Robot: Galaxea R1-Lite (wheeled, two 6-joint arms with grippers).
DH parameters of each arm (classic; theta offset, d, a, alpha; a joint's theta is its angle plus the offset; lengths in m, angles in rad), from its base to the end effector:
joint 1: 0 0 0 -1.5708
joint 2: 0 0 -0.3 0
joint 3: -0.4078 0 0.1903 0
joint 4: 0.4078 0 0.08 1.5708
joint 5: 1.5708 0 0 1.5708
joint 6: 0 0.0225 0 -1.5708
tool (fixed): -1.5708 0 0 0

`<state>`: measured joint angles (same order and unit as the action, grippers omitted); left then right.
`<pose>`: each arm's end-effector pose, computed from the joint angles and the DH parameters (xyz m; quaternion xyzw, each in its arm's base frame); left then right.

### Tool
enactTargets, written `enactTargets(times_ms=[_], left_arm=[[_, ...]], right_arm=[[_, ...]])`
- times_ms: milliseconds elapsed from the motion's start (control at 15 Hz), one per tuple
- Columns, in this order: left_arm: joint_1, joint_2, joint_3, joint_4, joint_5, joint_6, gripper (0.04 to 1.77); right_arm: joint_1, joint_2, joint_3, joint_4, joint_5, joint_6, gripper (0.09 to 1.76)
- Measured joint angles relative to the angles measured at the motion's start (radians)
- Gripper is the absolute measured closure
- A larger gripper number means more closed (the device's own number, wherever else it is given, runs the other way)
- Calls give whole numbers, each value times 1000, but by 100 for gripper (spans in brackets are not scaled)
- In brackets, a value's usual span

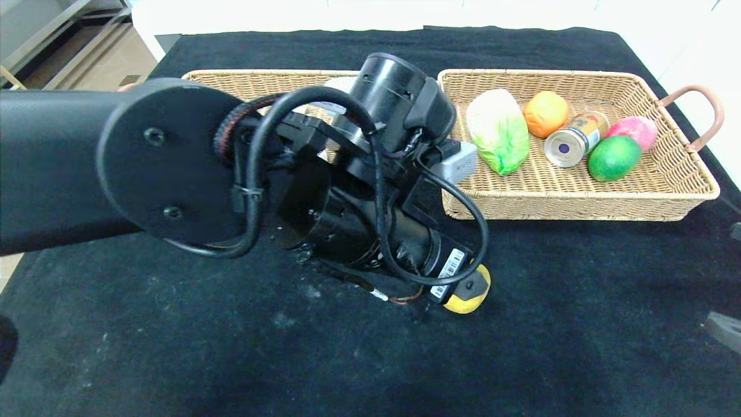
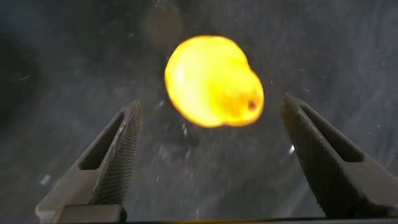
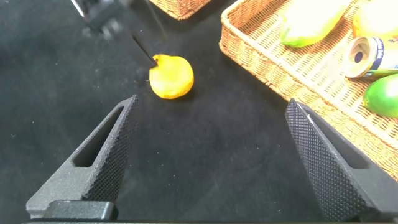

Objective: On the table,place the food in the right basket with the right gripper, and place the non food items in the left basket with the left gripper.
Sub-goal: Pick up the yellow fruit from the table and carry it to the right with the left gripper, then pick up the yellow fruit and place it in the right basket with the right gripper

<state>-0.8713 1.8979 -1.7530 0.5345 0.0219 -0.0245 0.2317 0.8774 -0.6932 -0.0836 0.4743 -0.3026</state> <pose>0.2321 -0.2751 0.2691 0.1334 0.3053 -0.3848 0.8608 0.0885 0.0314 0.2629 -0.1352 -0.0027 0.3489 0.9274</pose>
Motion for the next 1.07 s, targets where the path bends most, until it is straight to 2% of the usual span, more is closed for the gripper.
enactTargets(times_ms=[200,400,600,800,867,1067], left_arm=[[12,-104,135,-7,-5,14,16],[37,-237,333,-59,-12,72,14],[78,-353,583,-309,-33,113,12],[145,-445,803,-581,-94,184,12],[167,-467,854,-642,-102,207,11],[199,-536,967,-713,-103,224,11]], right_arm=[[7,6,2,0,-1,0,14],[7,26,0,-1,-17,1,14],[7,55,-2,-3,-30,1,14],[12,78,-2,-3,-33,1,14],[15,82,-2,-3,-32,1,14],[30,89,-2,-1,-32,5,14]])
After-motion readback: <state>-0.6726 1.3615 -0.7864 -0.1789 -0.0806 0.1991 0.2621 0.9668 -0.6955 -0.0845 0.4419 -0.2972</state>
